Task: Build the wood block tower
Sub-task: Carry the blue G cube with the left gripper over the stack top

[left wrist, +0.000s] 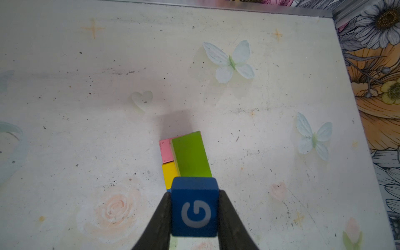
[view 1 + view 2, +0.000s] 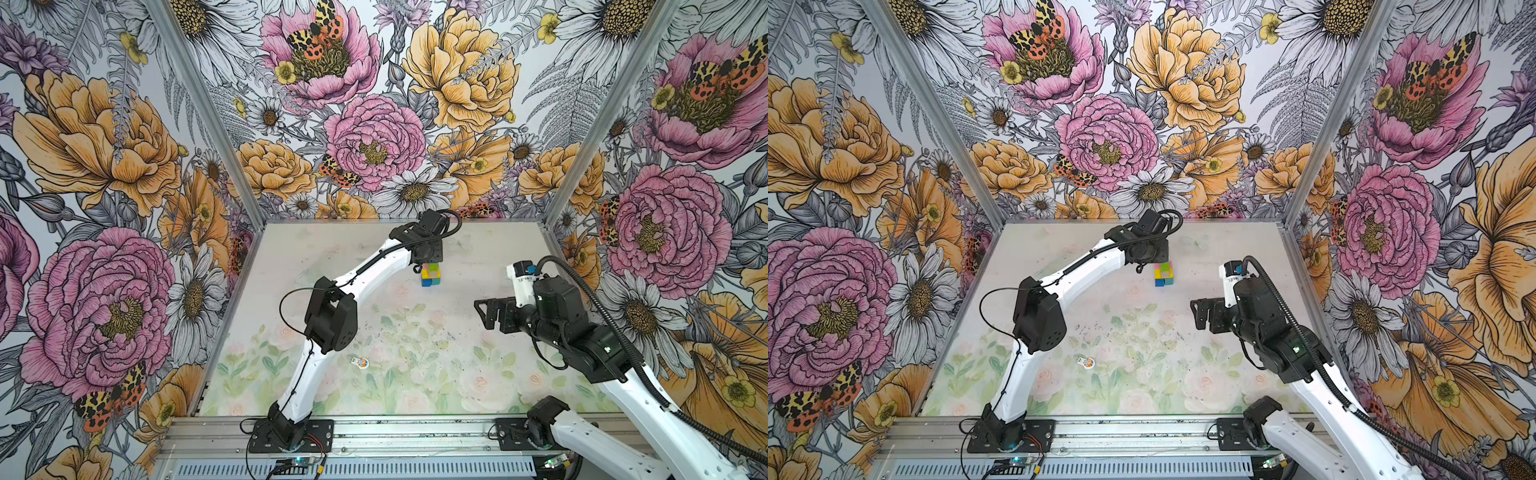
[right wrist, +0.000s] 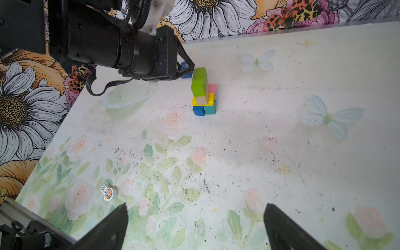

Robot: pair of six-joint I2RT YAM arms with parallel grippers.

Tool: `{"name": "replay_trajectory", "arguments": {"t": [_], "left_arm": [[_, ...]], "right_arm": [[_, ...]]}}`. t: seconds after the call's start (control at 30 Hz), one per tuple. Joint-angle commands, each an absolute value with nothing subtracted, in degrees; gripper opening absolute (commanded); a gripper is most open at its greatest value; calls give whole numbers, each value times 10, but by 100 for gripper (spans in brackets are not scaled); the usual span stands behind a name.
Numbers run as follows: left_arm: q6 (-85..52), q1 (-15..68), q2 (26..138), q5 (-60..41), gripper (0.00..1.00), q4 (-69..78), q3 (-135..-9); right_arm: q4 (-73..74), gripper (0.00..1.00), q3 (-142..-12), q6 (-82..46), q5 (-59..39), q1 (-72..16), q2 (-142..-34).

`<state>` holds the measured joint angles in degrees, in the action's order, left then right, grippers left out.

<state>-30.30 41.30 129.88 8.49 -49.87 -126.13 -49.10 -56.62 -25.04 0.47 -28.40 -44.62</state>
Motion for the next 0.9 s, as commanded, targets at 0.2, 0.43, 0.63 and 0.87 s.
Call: {"name": "replay_trajectory", "arguments": {"t": [0.2,0.43,0.63,0.87], "left_arm": [[-317,420,1312,102,24,-512,-1287],[-319,426,1333,104,24,-527,-1325],[-323,429,1345,111,25,-536,-1342],[-324,432,1351,129,25,-541,-1344]], "right_arm": [[-487,100,-561,-247,34,-280,-438],[-476,99,-560,-249,54,-279,-443],[-476,100,-553,-249,61,-279,-440],[-476,100,-549,-249,62,-279,-439]]}}
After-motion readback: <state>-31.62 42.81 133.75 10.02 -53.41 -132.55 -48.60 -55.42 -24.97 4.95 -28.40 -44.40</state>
